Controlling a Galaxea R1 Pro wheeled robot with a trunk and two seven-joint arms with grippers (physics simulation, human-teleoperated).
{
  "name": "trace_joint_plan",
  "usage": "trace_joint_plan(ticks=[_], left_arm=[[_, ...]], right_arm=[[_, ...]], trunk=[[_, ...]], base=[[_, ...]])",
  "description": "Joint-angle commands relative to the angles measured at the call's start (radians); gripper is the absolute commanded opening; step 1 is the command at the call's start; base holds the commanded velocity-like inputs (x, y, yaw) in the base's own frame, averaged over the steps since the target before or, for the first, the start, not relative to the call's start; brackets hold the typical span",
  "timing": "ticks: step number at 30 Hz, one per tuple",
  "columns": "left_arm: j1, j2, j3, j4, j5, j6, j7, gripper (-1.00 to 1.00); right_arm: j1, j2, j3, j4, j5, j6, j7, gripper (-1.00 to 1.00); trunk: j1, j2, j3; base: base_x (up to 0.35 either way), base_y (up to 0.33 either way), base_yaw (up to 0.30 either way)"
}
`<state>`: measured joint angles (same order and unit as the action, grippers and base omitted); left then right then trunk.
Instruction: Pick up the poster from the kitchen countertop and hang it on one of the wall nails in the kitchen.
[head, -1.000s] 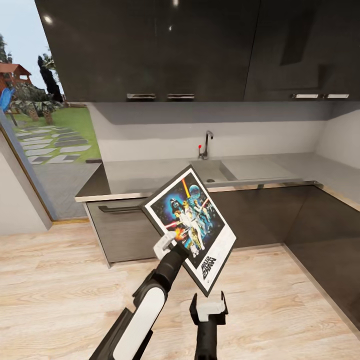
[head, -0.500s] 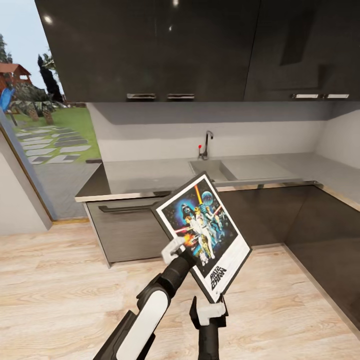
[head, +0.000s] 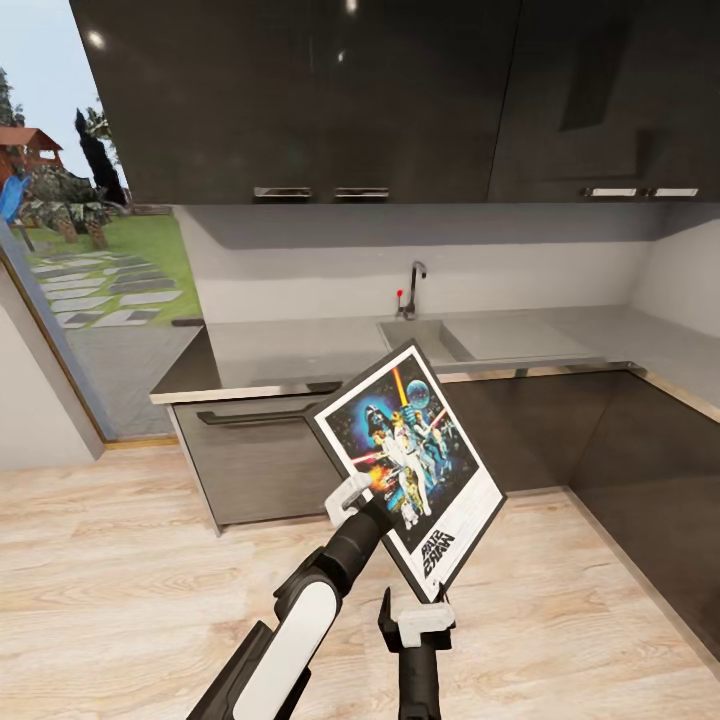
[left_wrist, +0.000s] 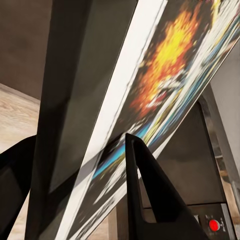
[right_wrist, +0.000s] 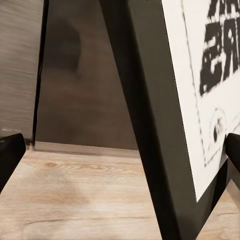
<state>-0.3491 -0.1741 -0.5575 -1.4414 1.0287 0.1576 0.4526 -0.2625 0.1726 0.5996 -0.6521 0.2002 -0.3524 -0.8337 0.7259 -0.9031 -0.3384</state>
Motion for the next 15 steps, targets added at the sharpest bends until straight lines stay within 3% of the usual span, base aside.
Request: trace_joint_plan(ticks=[1, 15], left_arm=[[-0.001, 0.000, -0.002, -0.002, 0.019, 0.001, 0.003, -1.00], [-0.001, 0.000, -0.002, -0.008, 0.004, 0.000, 0.004, -1.00]], right_arm=[[-0.001, 0.000, 0.005, 0.002, 0.007, 0.004, -0.004, 1.00], [-0.001, 0.000, 0.005, 0.002, 0.007, 0.004, -0.004, 1.00]], trunk=[[0.000, -0.001, -0.001], [0.000, -0.001, -0.001]], base=[[0.000, 0.000, 0.000], [0.000, 0.000, 0.000]])
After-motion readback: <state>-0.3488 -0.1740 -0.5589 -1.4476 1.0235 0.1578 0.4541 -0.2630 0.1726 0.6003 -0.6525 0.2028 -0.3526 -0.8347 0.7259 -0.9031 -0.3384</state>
